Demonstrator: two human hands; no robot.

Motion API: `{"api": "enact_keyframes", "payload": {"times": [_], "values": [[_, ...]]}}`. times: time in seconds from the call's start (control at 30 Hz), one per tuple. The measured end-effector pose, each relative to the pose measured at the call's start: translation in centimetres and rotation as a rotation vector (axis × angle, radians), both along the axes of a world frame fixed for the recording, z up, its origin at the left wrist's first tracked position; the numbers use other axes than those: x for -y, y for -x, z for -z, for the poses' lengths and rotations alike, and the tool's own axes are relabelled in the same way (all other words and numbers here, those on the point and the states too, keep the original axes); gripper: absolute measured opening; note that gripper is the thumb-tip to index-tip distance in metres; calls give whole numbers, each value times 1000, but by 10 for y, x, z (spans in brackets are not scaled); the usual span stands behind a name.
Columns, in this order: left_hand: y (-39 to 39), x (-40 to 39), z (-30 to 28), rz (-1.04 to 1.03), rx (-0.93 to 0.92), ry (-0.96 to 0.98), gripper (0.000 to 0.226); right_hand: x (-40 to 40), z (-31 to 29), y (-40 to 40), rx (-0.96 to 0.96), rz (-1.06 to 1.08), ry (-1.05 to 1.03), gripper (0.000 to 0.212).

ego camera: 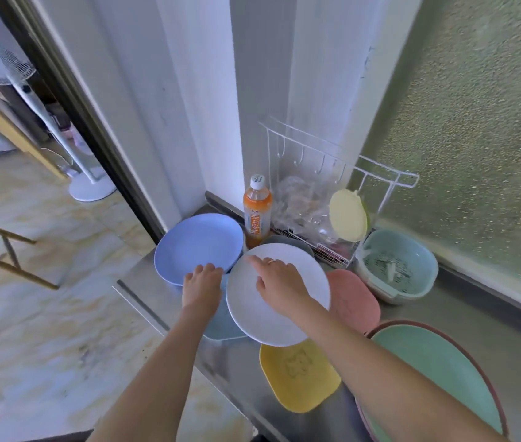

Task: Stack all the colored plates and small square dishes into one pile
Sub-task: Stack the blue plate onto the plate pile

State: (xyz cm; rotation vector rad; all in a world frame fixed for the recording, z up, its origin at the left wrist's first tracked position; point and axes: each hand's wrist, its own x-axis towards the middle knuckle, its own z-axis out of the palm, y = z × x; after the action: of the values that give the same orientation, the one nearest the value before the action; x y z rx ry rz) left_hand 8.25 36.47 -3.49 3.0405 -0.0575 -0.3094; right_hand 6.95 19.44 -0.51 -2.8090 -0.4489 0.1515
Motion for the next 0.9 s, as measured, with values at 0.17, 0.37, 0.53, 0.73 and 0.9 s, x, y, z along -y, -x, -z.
{"api": "enact_keyframes", "payload": {"times": [0.17, 0.37, 0.53, 0.73, 0.9], "values": [[-9, -9, 5, -65, 64, 185, 19, -40, 7, -30, -189, 229, -286, 24], [-1, -6, 2, -68, 179, 251, 24, -69, 12, -54, -749, 635, -801, 39], [-1, 1, -3, 12, 209, 264, 16, -74, 20, -61, -752, 744, -994, 19], [3, -8, -16, -202, 335, 474, 39, -52, 10, -46, -626, 672, -982, 23], [7, -32, -28, -531, 435, 695, 47, -16, 5, -21, -530, 583, -887, 22]]}}
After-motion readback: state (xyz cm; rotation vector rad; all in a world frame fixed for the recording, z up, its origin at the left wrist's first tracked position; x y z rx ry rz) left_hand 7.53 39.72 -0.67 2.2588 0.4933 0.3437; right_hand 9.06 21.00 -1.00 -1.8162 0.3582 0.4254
